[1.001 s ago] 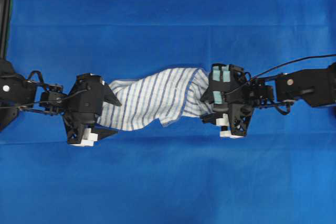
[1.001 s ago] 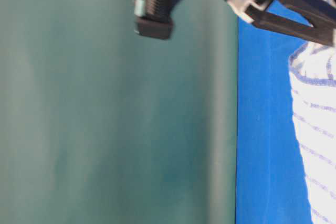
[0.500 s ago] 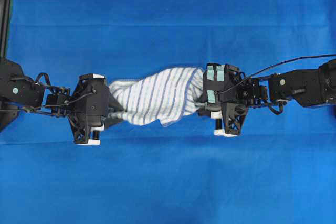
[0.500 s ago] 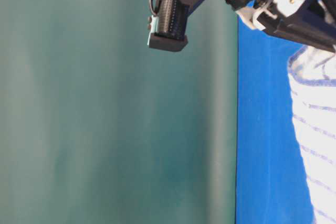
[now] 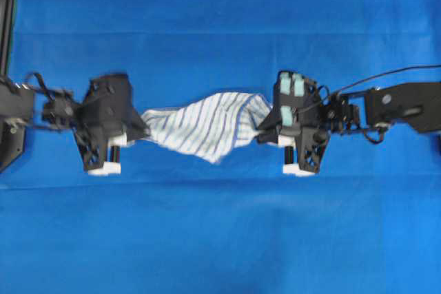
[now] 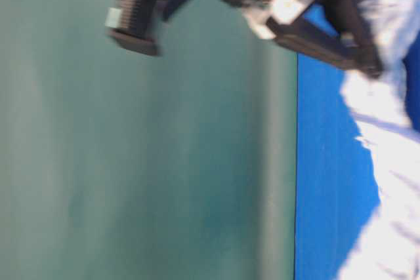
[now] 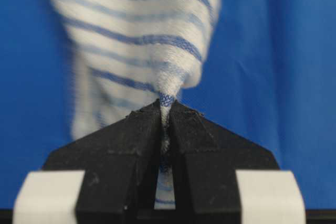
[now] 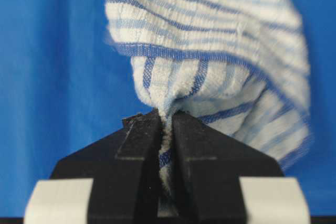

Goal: Lift the towel with both arms.
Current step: 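Lift the towel upward and pull the grippers apart to stretch it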

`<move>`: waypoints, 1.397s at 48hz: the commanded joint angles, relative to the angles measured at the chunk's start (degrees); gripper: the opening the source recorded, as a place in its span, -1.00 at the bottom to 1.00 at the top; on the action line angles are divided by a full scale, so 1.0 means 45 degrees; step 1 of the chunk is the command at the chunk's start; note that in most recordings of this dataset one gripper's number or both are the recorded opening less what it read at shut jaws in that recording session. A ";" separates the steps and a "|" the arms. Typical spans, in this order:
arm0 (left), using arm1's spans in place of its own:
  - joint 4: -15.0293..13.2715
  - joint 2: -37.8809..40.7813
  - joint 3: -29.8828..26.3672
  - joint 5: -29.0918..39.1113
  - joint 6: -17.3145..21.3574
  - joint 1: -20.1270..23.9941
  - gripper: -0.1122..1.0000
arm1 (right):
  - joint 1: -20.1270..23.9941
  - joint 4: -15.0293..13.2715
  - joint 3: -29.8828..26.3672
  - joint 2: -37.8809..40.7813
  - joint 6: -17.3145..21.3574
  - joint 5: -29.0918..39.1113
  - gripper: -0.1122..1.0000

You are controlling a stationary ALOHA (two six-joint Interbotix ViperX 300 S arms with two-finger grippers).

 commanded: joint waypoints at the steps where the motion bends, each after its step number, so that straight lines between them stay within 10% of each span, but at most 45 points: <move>1: -0.0020 -0.1348 -0.0254 0.0293 -0.0020 0.0586 -0.77 | -0.0254 0.0020 -0.0352 -0.1152 0.0020 0.0273 -0.67; 29: 0.0000 -0.6641 -0.1953 0.2988 0.0195 0.1836 -0.77 | -0.1797 -0.0742 -0.2344 -0.5020 -0.0254 0.3828 -0.67; 67: 0.0039 -0.6113 -0.4375 0.4043 0.1094 0.2090 -0.77 | -0.1875 -0.2168 -0.4902 -0.5840 -0.0254 0.6406 -0.67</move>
